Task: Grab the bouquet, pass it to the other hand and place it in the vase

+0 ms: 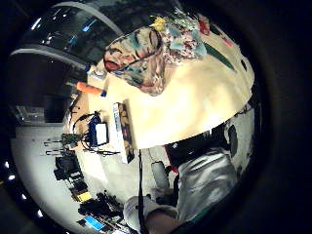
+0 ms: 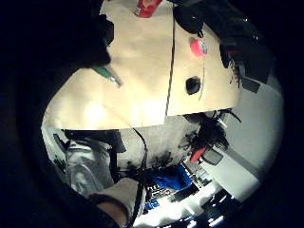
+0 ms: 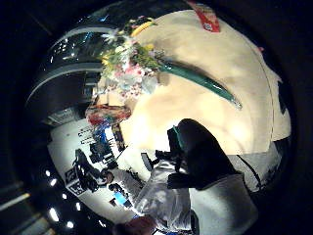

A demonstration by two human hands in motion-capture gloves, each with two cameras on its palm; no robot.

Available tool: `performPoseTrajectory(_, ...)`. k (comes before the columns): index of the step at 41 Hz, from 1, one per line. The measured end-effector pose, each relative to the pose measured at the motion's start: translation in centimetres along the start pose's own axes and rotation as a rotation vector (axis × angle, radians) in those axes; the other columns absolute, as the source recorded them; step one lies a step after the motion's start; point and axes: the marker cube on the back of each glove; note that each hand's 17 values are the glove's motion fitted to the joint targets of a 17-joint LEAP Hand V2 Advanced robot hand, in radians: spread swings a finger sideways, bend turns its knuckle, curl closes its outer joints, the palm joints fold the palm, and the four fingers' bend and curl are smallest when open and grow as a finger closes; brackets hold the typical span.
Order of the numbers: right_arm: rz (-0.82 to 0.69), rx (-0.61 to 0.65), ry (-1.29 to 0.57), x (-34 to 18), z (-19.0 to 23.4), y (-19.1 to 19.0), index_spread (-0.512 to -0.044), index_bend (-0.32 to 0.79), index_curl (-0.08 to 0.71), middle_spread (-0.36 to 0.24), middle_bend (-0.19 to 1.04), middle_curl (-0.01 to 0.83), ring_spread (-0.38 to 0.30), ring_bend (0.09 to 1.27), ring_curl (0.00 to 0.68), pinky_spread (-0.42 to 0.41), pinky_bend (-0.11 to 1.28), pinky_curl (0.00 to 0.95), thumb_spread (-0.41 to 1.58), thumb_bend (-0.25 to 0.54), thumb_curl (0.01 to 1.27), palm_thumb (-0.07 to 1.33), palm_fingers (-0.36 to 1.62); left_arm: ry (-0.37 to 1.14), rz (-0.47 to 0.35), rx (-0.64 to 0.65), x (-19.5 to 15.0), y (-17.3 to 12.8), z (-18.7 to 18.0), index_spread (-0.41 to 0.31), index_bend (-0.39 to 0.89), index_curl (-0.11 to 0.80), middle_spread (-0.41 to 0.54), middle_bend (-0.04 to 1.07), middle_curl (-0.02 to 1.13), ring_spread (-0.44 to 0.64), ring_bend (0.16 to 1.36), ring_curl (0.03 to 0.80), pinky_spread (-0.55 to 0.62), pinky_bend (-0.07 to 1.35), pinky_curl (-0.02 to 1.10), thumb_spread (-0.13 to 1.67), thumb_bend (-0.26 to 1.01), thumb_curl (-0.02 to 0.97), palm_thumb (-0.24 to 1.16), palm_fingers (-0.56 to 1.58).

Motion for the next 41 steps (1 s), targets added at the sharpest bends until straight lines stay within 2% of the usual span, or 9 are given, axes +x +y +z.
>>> performPoseTrajectory(2,-0.04,0.062,0.006,0.0,0.3,-1.8,-0.274,0.06,0.071,0.05,0.28,0.329,0.057,0.7,0.314,0.236,0.78,0.36,1.09,-0.011,0.32,0.56,0.32,0.003,0.002,0.002,0.0,0.2,0.0,-0.028,0.22,0.391,0.307,0.17,0.22,0.47,0.41,0.205,0.46,0.19,0.27,1.14,-0.02,0.3,0.42,0.15)
performPoseTrajectory(8,0.059,-0.069,0.005,0.4,2.8,-4.3,-0.328,0.09,0.085,0.041,0.27,0.34,0.026,0.7,0.328,0.23,0.78,0.365,1.08,-0.022,0.33,0.57,0.32,0.018,0.007,-0.022,-0.1,0.9,0.1,-0.032,0.21,0.4,0.307,0.16,0.23,0.47,0.41,0.212,0.46,0.19,0.28,1.14,-0.03,0.3,0.4,0.15)
performPoseTrajectory(13,-0.078,0.187,0.005,-0.5,4.1,-5.5,-0.337,0.09,0.093,0.026,0.28,0.349,0.011,0.69,0.329,0.224,0.76,0.359,1.07,-0.02,0.34,0.57,0.33,0.035,0.013,-0.04,-0.2,1.5,0.1,-0.034,0.21,0.405,0.3,0.16,0.23,0.47,0.41,0.217,0.46,0.19,0.28,1.12,-0.03,0.291,0.35,0.15)
performPoseTrajectory(15,-0.109,0.231,0.012,-0.9,5.0,-5.2,-0.336,0.09,0.095,0.023,0.27,0.35,0.007,0.68,0.328,0.216,0.76,0.357,1.07,-0.017,0.34,0.59,0.35,0.043,0.016,-0.041,-0.3,1.5,0.2,-0.034,0.21,0.408,0.299,0.16,0.23,0.47,0.4,0.219,0.46,0.19,0.28,1.12,-0.03,0.291,0.35,0.15)
performPoseTrajectory(22,-0.104,0.169,0.023,-1.6,9.5,-7.9,-0.322,0.08,0.1,0.008,0.28,0.363,-0.025,0.71,0.337,0.148,0.74,0.35,1.06,-0.006,0.36,0.65,0.46,0.122,0.045,-0.097,-0.3,1.8,0.8,-0.035,0.21,0.414,0.295,0.17,0.23,0.48,0.4,0.222,0.46,0.19,0.28,1.11,-0.04,0.284,0.31,0.15)
performPoseTrajectory(31,-0.059,0.109,0.094,-2.7,11.8,-7.8,-0.327,0.12,0.131,-0.019,0.3,0.38,-0.045,0.65,0.336,0.143,0.68,0.342,1.04,-0.009,0.38,0.73,0.49,0.137,0.036,-0.132,-0.7,1.8,1.4,-0.028,0.19,0.414,0.294,0.17,0.24,0.48,0.4,0.227,0.46,0.19,0.29,1.07,-0.03,0.277,0.24,0.14)
performPoseTrajectory(33,-0.08,0.118,0.088,-3.1,11.8,-7.8,-0.319,0.2,0.166,-0.039,0.28,0.373,-0.072,0.62,0.325,0.086,0.66,0.335,1.03,-0.004,0.38,0.75,0.59,0.142,0.039,-0.132,-0.7,1.9,1.3,-0.027,0.19,0.414,0.293,0.17,0.24,0.48,0.4,0.228,0.46,0.19,0.29,1.07,-0.03,0.278,0.24,0.14)
performPoseTrajectory(38,-0.107,0.104,0.066,-3.6,11.9,-8.1,-0.307,0.19,0.205,-0.097,0.29,0.389,-0.159,0.59,0.316,-0.128,0.69,0.323,1.02,0.014,0.39,0.84,1.01,0.152,0.05,-0.133,-0.4,2.4,0.7,-0.025,0.19,0.411,0.293,0.17,0.25,0.48,0.4,0.231,0.46,0.19,0.29,1.06,-0.03,0.277,0.22,0.14)
performPoseTrajectory(41,-0.068,0.061,0.06,-3.6,11.8,-8.3,-0.291,0.19,0.239,-0.122,0.31,0.414,-0.19,0.6,0.341,-0.196,0.64,0.329,1.02,0.023,0.4,0.88,1.1,0.146,0.05,-0.135,-0.4,2.5,0.5,-0.024,0.19,0.411,0.293,0.17,0.25,0.48,0.4,0.232,0.46,0.19,0.29,1.06,-0.03,0.278,0.22,0.14)
